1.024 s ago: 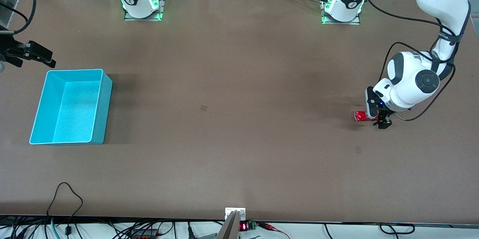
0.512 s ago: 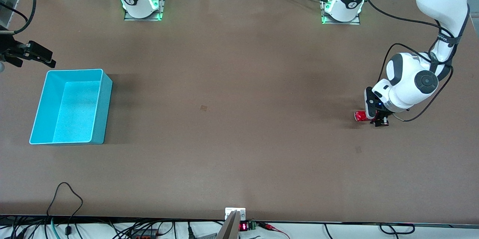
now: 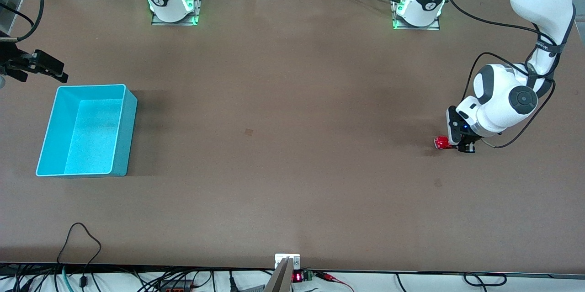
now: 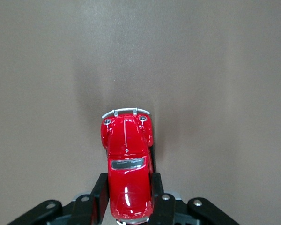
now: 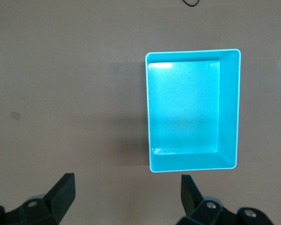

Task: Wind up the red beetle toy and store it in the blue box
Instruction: 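Lower the left gripper over the red car and close on it, then drag the held car backward along the table with the left gripper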

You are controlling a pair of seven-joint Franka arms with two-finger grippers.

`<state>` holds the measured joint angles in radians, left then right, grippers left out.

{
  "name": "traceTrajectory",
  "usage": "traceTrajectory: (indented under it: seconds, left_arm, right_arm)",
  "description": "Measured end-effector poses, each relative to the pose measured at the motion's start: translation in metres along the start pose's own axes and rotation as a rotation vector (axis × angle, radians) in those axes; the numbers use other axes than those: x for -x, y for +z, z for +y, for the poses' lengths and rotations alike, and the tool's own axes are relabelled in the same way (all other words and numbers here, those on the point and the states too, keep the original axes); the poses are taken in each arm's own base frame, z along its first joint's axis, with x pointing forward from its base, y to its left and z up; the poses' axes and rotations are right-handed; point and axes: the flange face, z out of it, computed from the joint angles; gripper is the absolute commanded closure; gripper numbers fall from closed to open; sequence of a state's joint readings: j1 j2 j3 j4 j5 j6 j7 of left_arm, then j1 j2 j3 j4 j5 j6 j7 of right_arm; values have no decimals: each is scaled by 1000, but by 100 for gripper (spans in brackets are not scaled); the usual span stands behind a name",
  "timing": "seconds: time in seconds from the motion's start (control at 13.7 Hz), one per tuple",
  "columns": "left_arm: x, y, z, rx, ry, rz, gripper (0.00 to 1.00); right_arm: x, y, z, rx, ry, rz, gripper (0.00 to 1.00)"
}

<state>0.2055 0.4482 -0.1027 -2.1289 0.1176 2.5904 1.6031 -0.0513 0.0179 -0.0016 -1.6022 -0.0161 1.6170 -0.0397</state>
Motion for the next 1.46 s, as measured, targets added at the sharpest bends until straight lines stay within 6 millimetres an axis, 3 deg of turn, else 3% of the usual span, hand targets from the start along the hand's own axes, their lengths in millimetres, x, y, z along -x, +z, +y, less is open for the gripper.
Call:
traceTrajectory:
  seconds: [0.37, 0.59, 0.8, 1.32, 1.46]
  left_arm:
    - [2, 0, 0, 0, -2, 1, 66]
    - [14, 0, 2, -1, 10, 1, 66]
    - [41, 1, 5, -6, 46, -1, 66]
    - [127, 2, 14, -28, 116, -9, 66]
    - [142, 2, 14, -33, 126, -11, 66]
  right_arm:
    - [0, 0, 0, 0, 0, 0, 0]
    - [0, 0, 0, 0, 0, 0, 0]
    - [0, 0, 0, 0, 1, 0, 0]
    - [0, 0, 0, 0, 0, 0, 0]
    - [0, 0, 0, 0, 0, 0, 0]
